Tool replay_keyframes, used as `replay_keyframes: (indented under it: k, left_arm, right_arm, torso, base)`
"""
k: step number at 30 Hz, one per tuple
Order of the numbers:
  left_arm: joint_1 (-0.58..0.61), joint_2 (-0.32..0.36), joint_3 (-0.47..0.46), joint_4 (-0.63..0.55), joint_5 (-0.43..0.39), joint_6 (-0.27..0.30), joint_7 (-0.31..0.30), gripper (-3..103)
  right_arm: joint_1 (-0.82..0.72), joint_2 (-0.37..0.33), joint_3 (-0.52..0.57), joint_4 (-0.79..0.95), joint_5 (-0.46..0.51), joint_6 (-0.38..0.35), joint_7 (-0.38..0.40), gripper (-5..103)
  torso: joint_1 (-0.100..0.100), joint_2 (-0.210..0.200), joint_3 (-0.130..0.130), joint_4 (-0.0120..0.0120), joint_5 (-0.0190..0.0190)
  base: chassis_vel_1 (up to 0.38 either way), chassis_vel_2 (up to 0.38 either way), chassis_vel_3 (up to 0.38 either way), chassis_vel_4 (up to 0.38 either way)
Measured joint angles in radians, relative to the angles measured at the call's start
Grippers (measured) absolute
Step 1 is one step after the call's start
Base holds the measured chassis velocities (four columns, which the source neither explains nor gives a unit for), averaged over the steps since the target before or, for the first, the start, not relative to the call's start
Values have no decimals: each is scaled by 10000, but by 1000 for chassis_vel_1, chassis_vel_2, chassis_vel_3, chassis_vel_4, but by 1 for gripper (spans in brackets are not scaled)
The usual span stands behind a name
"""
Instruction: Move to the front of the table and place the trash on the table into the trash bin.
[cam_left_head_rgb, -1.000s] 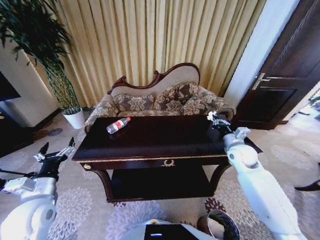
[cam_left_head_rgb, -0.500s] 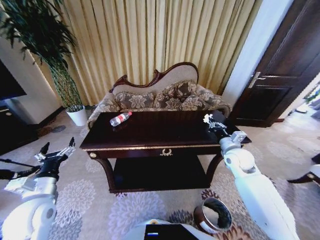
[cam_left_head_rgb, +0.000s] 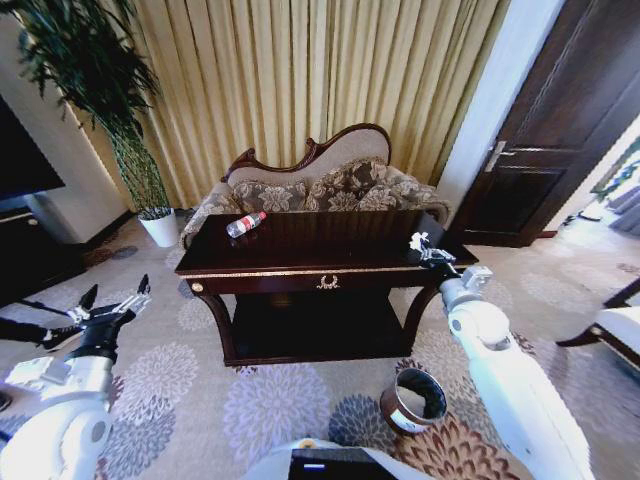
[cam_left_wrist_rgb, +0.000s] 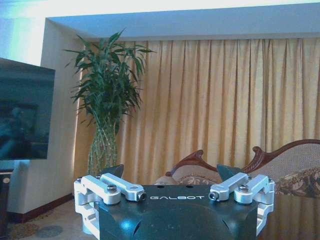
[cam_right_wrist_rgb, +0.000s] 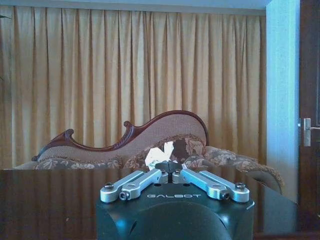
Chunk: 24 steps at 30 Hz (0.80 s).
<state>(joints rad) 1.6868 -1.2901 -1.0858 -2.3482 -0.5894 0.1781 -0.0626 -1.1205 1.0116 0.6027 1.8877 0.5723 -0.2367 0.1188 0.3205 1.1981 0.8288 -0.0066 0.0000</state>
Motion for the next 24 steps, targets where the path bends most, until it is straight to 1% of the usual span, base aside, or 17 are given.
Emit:
replay_keyframes:
  k: [2, 4, 7, 12, 24]
  left_arm:
    - [33, -7, -19, -2, 1, -27, 2, 100]
    - [38, -10, -21, -2, 2, -41, 1, 100]
    - [16, 7, -18, 15, 0, -48, 1, 100]
    - [-13, 55, 5, 46, -21, -51, 6, 100]
    - [55, 100, -1, -20, -28, -53, 34, 100]
  right_arm:
    - [-25, 70, 11, -118, -83, 60, 0, 0]
    - [-102, 174, 64, -324, -451, 198, 0, 0]
    - [-289, 363, 72, -711, -722, 274, 0, 0]
    - [-742, 628, 210, -1035, -781, 441, 0, 0]
    - [-949, 762, 394, -847, -710, 588, 0, 0]
  torso:
    - [0, 1, -1, 2, 0]
    - [-1, 2, -1, 3, -3]
    - [-3, 3, -2, 1, -1]
    - [7, -6, 3, 0, 1]
    - [2, -2, 0, 1, -1]
  base:
    - [132, -129, -134, 154]
    - [109, -100, -100, 119]
    - [45, -51, -34, 43]
    - [0, 0, 0, 0]
    - [0, 0, 0, 0]
